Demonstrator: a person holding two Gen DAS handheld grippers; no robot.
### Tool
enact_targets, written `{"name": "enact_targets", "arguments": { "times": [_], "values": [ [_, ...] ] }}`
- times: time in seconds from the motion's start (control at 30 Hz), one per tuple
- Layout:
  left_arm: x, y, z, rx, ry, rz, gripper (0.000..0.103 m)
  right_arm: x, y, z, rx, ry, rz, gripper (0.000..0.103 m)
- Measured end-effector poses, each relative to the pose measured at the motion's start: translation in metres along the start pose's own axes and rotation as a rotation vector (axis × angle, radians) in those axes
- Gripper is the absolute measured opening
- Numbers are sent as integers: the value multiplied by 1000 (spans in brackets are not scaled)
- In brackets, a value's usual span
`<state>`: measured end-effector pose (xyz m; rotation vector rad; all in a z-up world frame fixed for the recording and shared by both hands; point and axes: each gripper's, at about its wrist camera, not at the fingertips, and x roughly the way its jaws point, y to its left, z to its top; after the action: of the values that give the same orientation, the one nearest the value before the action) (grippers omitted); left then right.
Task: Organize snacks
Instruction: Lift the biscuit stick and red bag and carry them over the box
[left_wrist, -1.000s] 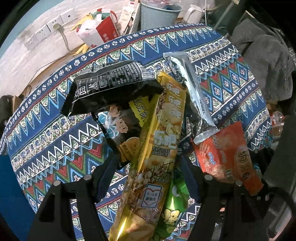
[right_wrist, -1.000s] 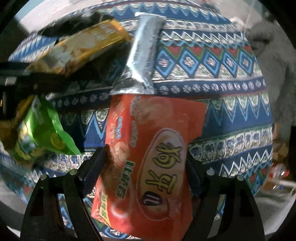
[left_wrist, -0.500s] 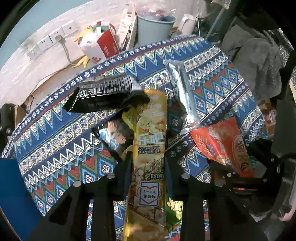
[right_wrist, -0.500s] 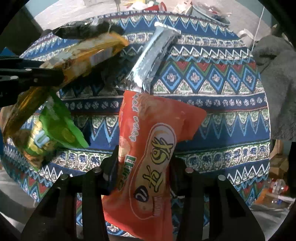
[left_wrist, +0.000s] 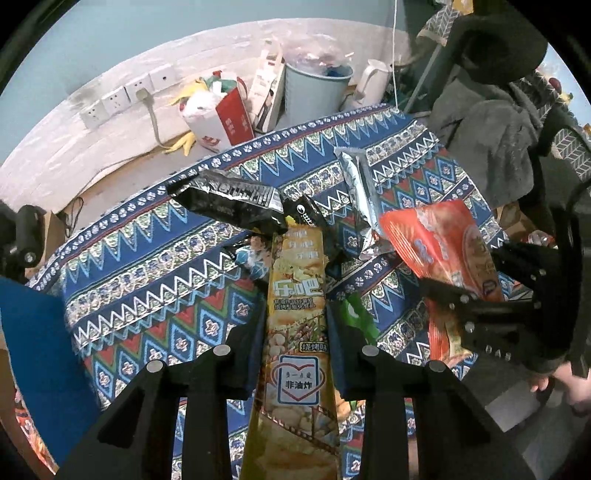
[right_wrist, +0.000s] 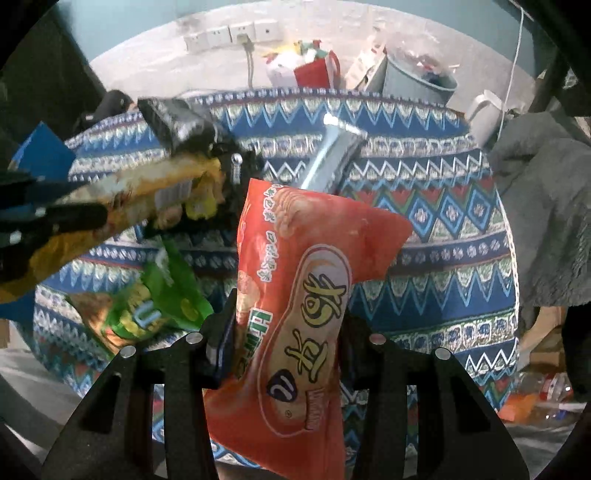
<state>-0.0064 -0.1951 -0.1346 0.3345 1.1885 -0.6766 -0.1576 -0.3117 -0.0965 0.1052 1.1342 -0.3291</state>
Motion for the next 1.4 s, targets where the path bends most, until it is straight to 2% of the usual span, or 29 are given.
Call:
{"name": "enact_targets", "arguments": {
  "times": [0.17,0.43,0.77,1.4],
  "values": [
    [-16,1,-12,11,-30,-11,32,-3,16,-10,-4,-34,13,44],
    [-50,12,-34,-6,-101,-7,32,2,31,3,-34,-80,24,44],
    [-99,49,-57,-86,-209,25,32,-11,62,23,-74,-132,49,44],
    [-159,123,-91,-231,-358,140,32,-41,171,54,-234,-195,131,44]
  ]
}}
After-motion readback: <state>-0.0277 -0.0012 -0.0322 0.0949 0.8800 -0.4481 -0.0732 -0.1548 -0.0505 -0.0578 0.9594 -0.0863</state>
